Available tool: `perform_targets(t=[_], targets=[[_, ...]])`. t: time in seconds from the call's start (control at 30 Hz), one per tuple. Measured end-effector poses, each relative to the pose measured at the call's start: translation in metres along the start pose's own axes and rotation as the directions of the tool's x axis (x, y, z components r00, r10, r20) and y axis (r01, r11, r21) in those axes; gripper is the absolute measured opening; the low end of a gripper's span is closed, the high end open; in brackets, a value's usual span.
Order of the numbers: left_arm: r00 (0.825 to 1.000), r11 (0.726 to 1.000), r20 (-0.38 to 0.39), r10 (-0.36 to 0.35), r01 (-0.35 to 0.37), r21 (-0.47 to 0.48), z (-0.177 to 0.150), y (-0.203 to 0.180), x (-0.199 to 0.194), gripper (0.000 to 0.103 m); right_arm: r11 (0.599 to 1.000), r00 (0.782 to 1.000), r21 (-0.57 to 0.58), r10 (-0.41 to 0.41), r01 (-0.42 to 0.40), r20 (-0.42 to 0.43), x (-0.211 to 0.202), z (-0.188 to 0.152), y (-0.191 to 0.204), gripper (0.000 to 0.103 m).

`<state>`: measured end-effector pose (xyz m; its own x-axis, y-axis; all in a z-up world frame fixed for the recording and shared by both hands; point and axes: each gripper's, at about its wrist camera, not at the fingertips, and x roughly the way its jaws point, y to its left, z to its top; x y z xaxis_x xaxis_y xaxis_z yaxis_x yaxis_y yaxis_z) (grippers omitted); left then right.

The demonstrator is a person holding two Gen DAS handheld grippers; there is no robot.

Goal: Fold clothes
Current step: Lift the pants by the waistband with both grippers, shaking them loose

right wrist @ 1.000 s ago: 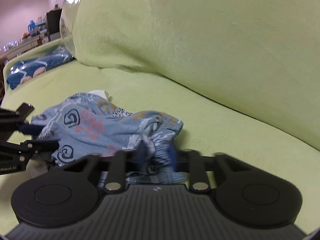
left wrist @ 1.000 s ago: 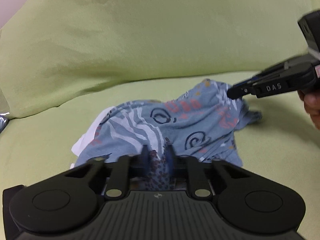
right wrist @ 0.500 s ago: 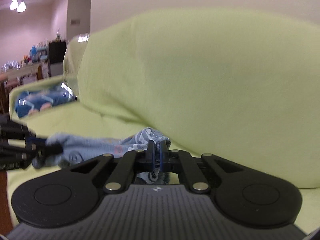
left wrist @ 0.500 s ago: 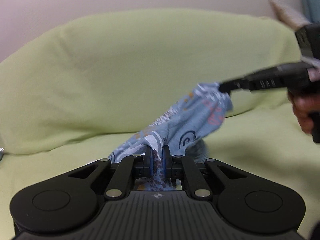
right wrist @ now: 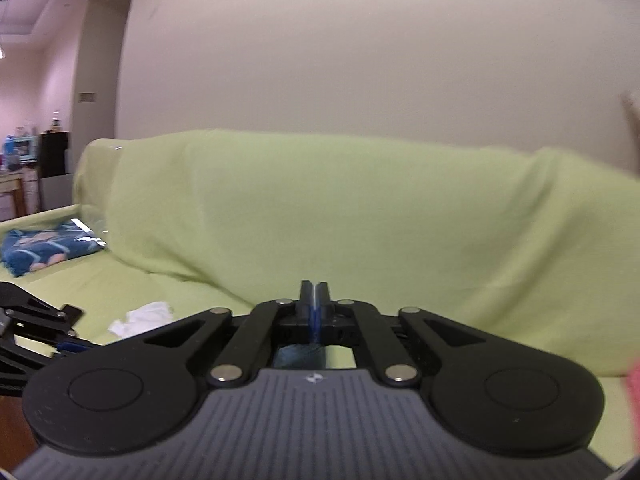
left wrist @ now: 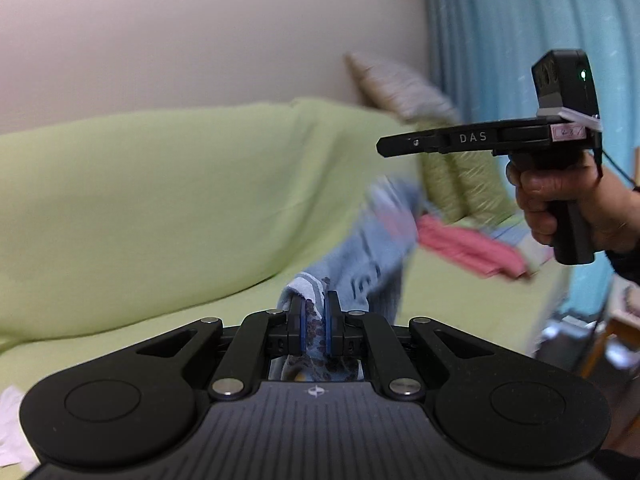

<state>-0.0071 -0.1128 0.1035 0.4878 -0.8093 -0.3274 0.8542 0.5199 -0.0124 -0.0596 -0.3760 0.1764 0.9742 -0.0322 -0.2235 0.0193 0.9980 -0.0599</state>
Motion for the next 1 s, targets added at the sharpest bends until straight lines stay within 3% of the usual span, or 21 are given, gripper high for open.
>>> perform_targets(t=[0.07,0.17,0.3,0.4,0.5,0.53,0.57,0.6,0.63,0.67,0.73,0.83,0.87,0.93,1.0], targets=[[1.000,1.000,-0.011,-0.017,0.017,0.003,0.003,-0.011,0.005,0.007,0.999,0.999,-0.024,-0.029,0.029,0.030,-0.023,0.010,-0.009,0.000],[0.997,0.999,-0.071,0.009,-0.006,0.040,-0.004,-0.021,0.026,0.008,0.997,0.999,-0.065,-0.046,0.048,0.025,-0.024,0.016,-0.017,0.000],[0.973,0.990,-0.198,0.115,-0.097,0.099,-0.023,0.001,0.072,0.009,0.999,0.994,-0.014,0.039,-0.040,-0.107,0.016,-0.015,-0.039,0.000],[0.939,0.978,-0.280,0.197,-0.171,0.116,-0.040,0.033,0.101,0.012,0.992,0.968,0.037,0.124,-0.119,-0.217,0.041,-0.069,-0.051,0.003],[0.904,0.963,-0.333,0.269,-0.246,0.111,-0.057,0.069,0.118,0.015,0.979,0.920,0.089,0.204,-0.185,-0.334,0.063,-0.132,-0.051,0.006],[0.894,0.958,-0.342,0.288,-0.265,0.113,-0.062,0.079,0.121,0.021,0.973,0.901,0.106,0.229,-0.204,-0.369,0.067,-0.153,-0.049,0.007],[0.888,0.954,-0.348,0.301,-0.277,0.117,-0.066,0.086,0.121,0.037,0.969,0.883,0.115,0.247,-0.219,-0.400,0.070,-0.172,-0.045,0.023],[0.885,0.951,-0.348,0.308,-0.282,0.123,-0.070,0.093,0.119,0.048,0.965,0.865,0.123,0.262,-0.232,-0.429,0.072,-0.191,-0.040,0.047],[0.886,0.949,-0.340,0.314,-0.281,0.144,-0.073,0.097,0.116,0.067,0.964,0.851,0.115,0.267,-0.241,-0.453,0.072,-0.207,-0.034,0.057],[0.890,0.945,-0.325,0.320,-0.275,0.179,-0.076,0.097,0.111,0.075,0.961,0.839,0.091,0.271,-0.260,-0.472,0.072,-0.221,-0.025,0.066],[0.908,0.939,-0.304,0.290,-0.209,0.272,-0.084,0.092,0.103,0.075,0.954,0.822,0.046,0.278,-0.295,-0.497,0.072,-0.242,-0.009,0.066],[0.928,0.919,-0.320,0.189,-0.053,0.390,-0.104,0.067,0.081,0.075,0.941,0.820,-0.012,0.288,-0.337,-0.495,0.072,-0.259,0.009,0.081],[0.932,0.901,-0.322,0.168,-0.013,0.434,-0.112,0.056,0.074,0.075,0.932,0.820,-0.050,0.288,-0.358,-0.495,0.074,-0.260,0.017,0.081],[0.939,0.847,-0.313,0.145,0.046,0.530,-0.128,0.036,0.063,0.075,0.919,0.816,-0.098,0.285,-0.381,-0.503,0.078,-0.257,0.026,0.072],[0.945,0.766,-0.301,0.128,0.099,0.636,-0.138,0.014,0.061,0.075,0.916,0.802,-0.097,0.285,-0.389,-0.525,0.085,-0.249,0.027,0.029]])
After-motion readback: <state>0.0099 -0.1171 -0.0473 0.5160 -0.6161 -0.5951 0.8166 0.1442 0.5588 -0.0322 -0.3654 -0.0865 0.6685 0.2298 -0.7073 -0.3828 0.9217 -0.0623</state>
